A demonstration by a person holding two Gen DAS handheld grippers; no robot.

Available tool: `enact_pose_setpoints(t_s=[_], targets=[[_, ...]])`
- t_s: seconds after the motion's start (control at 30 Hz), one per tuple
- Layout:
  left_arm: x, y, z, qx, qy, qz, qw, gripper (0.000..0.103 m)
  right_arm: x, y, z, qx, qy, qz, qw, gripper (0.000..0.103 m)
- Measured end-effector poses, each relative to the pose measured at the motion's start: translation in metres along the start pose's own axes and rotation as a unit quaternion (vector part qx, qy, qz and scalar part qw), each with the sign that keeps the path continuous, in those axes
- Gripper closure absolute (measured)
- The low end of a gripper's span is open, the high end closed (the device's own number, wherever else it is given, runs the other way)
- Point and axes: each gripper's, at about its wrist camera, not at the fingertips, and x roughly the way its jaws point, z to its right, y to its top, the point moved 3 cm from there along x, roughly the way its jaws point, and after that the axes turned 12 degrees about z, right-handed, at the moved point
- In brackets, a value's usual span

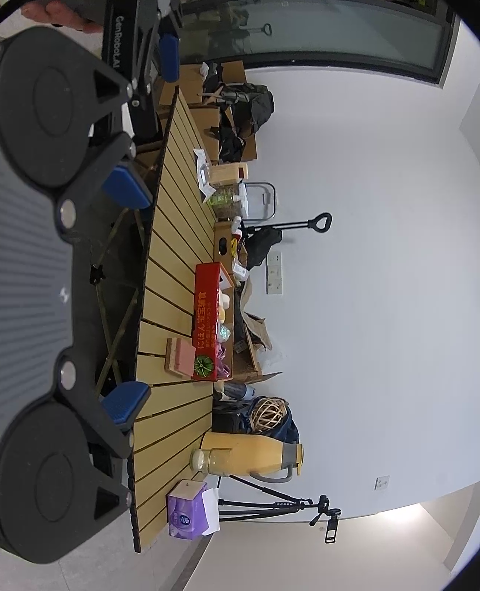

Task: Organize soft objects
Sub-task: 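Withdraw both tools from the box back toward the sponge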

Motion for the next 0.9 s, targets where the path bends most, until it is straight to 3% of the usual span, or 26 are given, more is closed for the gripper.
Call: enact_pose_setpoints(t_s=[0.27,0.47,0.57,0.73,0.8,0.9], targets=[[0.074,-0.013,-0.001,-0.007,-0.037,-0.037,0.9986,0.0,0.058,-0.008,0.029,0.014,-0.013,-0.023,1.0,0.003],[0.155,-0.028,-0.011,-0.017,-0.046,-0.066,0.9966,0.0,0.127,-0.017,0.057,0.027,-0.024,-0.037,0.999,0.006],[0.213,-0.026,-0.018,-0.028,-0.081,-0.067,0.994,0.0,0.172,-0.028,0.075,0.034,-0.03,-0.049,0.998,0.01],[0.325,-0.013,-0.021,-0.049,-0.101,-0.088,0.9898,0.0,0.267,-0.04,0.114,0.043,-0.064,-0.065,0.995,0.041],[0.367,-0.014,-0.016,-0.066,-0.107,-0.103,0.9867,0.0,0.307,-0.044,0.133,0.036,-0.087,-0.078,0.992,0.048],[0.421,-0.021,-0.009,-0.065,-0.078,-0.111,0.9886,0.001,0.368,-0.059,0.159,0.022,-0.12,-0.108,0.987,0.055]])
